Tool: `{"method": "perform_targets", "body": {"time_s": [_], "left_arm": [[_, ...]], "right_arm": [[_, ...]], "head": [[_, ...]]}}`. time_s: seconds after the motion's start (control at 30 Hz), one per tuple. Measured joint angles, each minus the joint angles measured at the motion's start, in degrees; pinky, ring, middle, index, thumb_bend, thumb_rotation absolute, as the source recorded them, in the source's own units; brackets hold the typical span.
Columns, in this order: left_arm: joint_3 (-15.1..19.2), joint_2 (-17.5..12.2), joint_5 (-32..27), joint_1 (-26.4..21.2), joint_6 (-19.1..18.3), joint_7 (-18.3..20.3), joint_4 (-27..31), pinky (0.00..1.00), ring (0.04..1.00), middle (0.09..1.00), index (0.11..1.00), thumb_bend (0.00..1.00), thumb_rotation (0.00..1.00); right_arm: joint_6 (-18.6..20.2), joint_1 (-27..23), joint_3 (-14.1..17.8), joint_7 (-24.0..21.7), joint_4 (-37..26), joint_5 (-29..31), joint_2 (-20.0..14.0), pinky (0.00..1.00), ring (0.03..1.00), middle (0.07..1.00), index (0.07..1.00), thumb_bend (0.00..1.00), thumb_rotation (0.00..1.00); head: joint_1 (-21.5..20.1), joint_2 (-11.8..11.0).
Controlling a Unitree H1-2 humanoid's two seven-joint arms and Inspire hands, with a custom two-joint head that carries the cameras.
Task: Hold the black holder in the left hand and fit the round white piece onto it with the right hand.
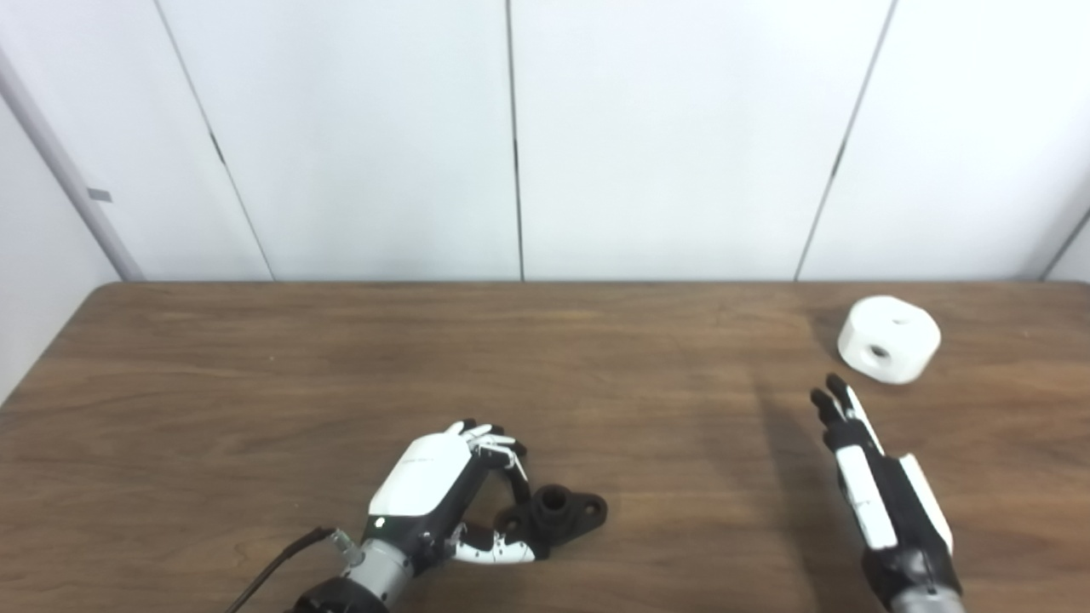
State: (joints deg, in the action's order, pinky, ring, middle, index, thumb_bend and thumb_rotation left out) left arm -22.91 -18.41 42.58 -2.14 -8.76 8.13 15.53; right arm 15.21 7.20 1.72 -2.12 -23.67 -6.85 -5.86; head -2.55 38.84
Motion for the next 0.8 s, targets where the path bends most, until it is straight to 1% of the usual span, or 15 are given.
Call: {"method": "perform_targets", "body": {"time_s": [0.07,0.1,0.17,0.37,0.43,0.6,0.67,0.77,0.8], "left_arm": [[-0.42,0.31,0.65,0.97,0.78,0.37,0.93,0.96,0.891,0.788,0.485,0.52,0.05],[-0.55,0.54,0.84,1.38,0.98,0.36,1.12,0.96,0.89,0.786,0.485,0.52,0.05],[-0.54,1.02,1.31,2.0,1.28,0.23,1.19,0.96,0.891,0.785,0.485,0.52,0.05],[-0.59,2.21,2.31,3.99,3.03,0.0,2.05,0.96,0.89,0.789,0.485,0.52,0.04],[-0.78,2.61,2.56,4.83,3.69,-0.75,2.04,0.96,0.888,0.791,0.485,0.52,0.04],[-1.29,3.05,3.64,5.98,6.17,-2.08,1.68,0.96,0.889,0.791,0.485,0.52,0.04],[-1.41,3.34,4.58,6.27,7.47,-3.39,0.97,0.96,0.885,0.788,0.485,0.52,0.04],[-1.42,3.74,5.42,6.74,7.93,-4.29,0.83,0.96,0.888,0.792,0.486,0.52,0.04],[-1.42,3.9,5.49,6.87,7.96,-4.49,0.78,0.96,0.889,0.793,0.486,0.52,0.04]], "right_arm": [[0.19,0.01,-0.04,0.12,-0.07,-0.64,0.14,1.0,0.972,0.95,1.0,0.6,1.0],[0.3,0.03,-0.05,0.13,-0.22,-0.89,0.22,1.0,0.974,0.951,1.0,0.59,1.0],[0.46,0.04,-0.07,0.12,-0.8,-0.99,0.38,1.0,0.974,0.953,1.0,0.58,1.0],[2.44,0.06,-0.03,0.11,-2.42,-1.08,0.4,1.0,0.972,0.959,1.0,0.6,1.0],[2.67,0.15,-0.02,0.11,-2.61,-1.12,0.35,1.0,0.974,0.958,1.0,0.6,1.0],[3.0,0.2,0.2,0.06,-4.09,-1.09,-0.04,1.0,0.981,0.964,1.0,0.6,1.0],[3.63,0.23,0.35,0.03,-4.12,-1.08,-0.27,1.0,0.984,0.965,0.996,0.59,1.0],[4.69,0.26,0.35,0.02,-4.24,-1.37,-0.91,1.0,0.976,0.96,0.977,0.62,1.0],[4.85,0.26,0.3,0.02,-4.33,-1.8,-1.15,1.0,0.971,0.957,0.971,0.62,0.98]], "head": [[-0.18,0.27],[-0.7,0.88],[-0.88,1.06],[-1.59,2.38],[-1.85,2.9],[-1.76,3.17],[-1.76,3.26],[-2.2,3.52],[-2.46,3.61]]}}
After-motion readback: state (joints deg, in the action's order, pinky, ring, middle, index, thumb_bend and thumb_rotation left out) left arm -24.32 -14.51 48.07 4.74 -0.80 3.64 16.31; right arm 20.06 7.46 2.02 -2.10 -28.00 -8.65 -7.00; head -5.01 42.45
